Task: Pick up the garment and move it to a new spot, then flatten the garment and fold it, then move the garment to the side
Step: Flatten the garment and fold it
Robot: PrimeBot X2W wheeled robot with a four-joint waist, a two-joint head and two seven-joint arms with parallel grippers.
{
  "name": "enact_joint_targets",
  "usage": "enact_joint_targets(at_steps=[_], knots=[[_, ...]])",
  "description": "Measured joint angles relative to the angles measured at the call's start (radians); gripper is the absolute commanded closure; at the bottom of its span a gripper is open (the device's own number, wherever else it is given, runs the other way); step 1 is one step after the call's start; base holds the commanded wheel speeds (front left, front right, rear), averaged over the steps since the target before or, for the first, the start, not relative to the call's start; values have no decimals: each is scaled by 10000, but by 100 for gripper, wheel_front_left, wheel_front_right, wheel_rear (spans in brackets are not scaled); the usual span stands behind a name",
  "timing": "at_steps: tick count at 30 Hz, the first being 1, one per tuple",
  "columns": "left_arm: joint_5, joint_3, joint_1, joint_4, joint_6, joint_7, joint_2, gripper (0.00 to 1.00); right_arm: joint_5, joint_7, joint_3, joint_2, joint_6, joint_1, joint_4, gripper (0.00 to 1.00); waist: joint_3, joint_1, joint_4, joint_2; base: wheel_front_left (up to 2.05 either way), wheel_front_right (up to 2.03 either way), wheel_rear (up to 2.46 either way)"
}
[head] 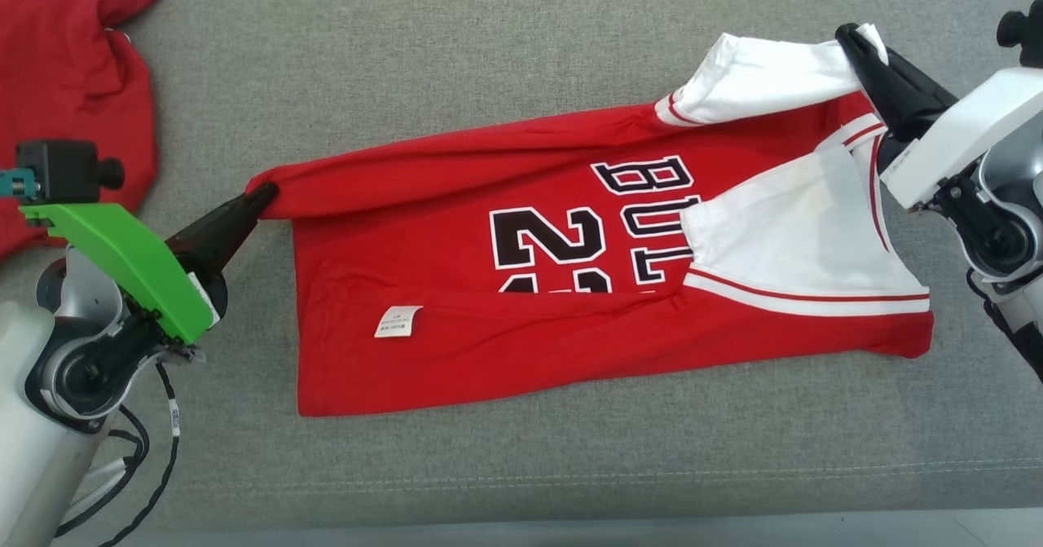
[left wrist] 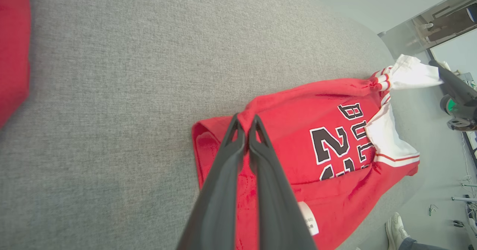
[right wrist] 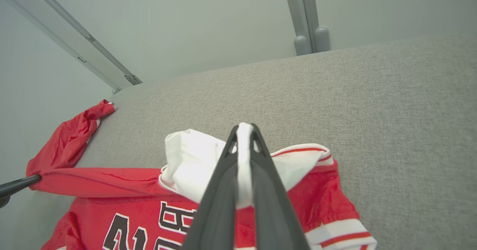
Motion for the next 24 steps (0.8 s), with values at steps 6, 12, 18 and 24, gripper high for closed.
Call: enact_joint_targets(at_steps=[6, 12, 18, 24], knots=[[-73, -36, 542, -387, 0, -313, 130, 100, 242, -305, -63, -84, 2, 876, -558, 100, -282, 0, -166, 0, 0, 0, 0], [-73, -224, 1136, -717, 0, -548, 163, 100, 522, -548, -307, -431, 2, 1677, -968, 100, -510, 0, -272, 0, 0, 0, 0], [-173, -213, 1473, -911, 0, -813, 291, 100, 683, -750, -523, -631, -2, 2255, -1404, 100, -617, 0, -310, 0, 0, 0, 0], [-176, -196, 1736, -1034, 0, -951, 451, 100, 828, -859, -587, -732, -27, 2969, -1847, 100, -704, 0, -261, 0, 0, 0, 0]])
